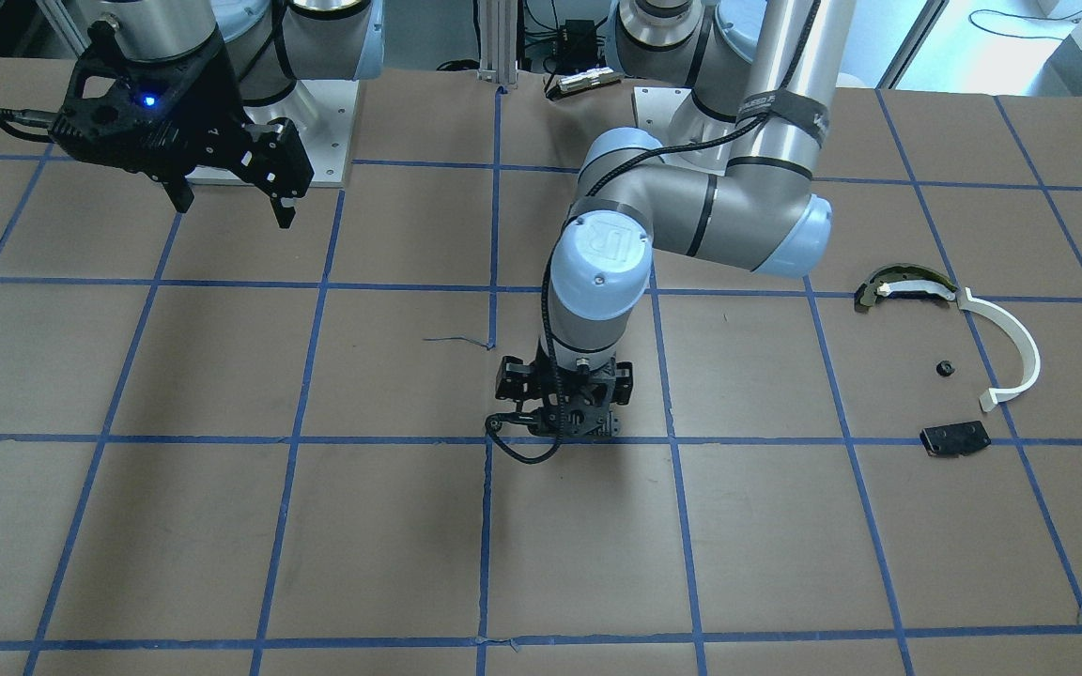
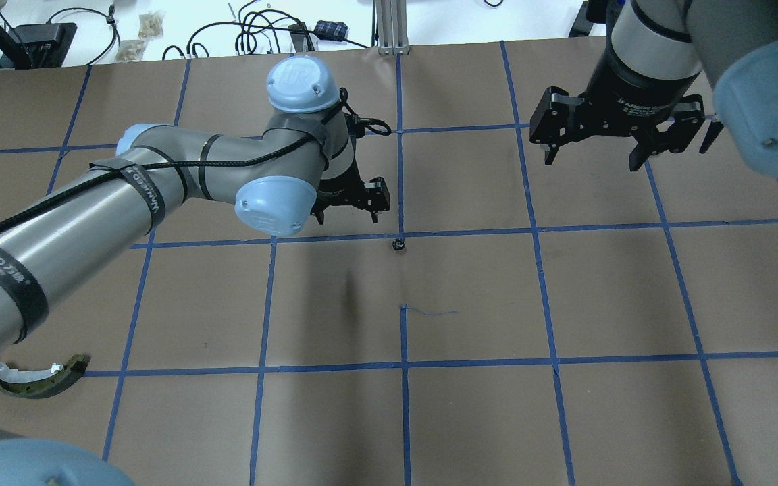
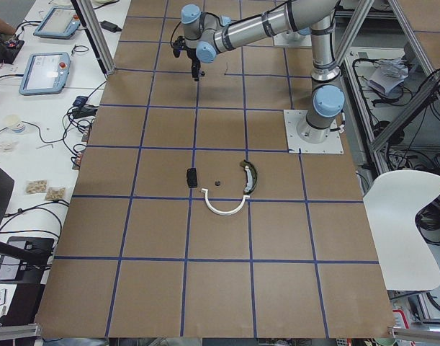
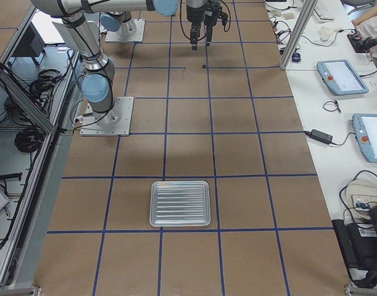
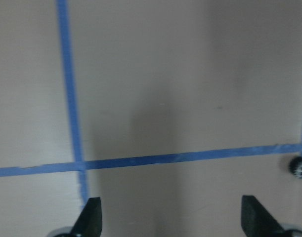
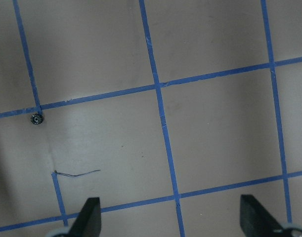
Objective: Place bearing gear from tray to pile
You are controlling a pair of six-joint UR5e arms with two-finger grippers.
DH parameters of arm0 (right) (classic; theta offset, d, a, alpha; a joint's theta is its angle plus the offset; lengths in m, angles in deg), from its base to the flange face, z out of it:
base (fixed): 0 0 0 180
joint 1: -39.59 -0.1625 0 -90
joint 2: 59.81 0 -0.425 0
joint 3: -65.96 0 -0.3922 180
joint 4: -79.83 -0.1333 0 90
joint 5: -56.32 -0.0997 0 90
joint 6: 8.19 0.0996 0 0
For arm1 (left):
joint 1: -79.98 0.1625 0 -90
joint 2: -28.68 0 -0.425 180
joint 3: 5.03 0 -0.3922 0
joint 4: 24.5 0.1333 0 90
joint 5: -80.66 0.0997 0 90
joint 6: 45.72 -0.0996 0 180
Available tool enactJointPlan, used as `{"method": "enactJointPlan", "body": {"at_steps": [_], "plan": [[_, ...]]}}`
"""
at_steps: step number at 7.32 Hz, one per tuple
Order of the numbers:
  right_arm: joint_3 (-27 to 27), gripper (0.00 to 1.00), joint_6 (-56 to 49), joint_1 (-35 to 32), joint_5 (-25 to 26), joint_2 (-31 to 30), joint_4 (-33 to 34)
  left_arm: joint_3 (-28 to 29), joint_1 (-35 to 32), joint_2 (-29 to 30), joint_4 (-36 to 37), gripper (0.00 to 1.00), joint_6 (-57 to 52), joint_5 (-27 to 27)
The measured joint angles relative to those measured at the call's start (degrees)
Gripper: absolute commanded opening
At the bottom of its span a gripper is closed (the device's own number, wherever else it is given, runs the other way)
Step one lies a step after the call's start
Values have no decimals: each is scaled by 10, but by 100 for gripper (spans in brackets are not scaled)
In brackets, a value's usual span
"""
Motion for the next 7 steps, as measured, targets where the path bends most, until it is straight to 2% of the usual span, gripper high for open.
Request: {"method": "enactJointPlan", "body": {"at_steps": [3, 6, 7], "plan": [[6, 100, -41, -2, -4, 3, 47, -1, -46, 45, 56, 100, 45, 1], [35, 100, -64, 0, 2, 10, 62, -1, -61, 65, 64, 100, 50, 0], [36, 100, -64, 2, 3, 11, 66, -1, -62, 71, 65, 96, 50, 0]]}}
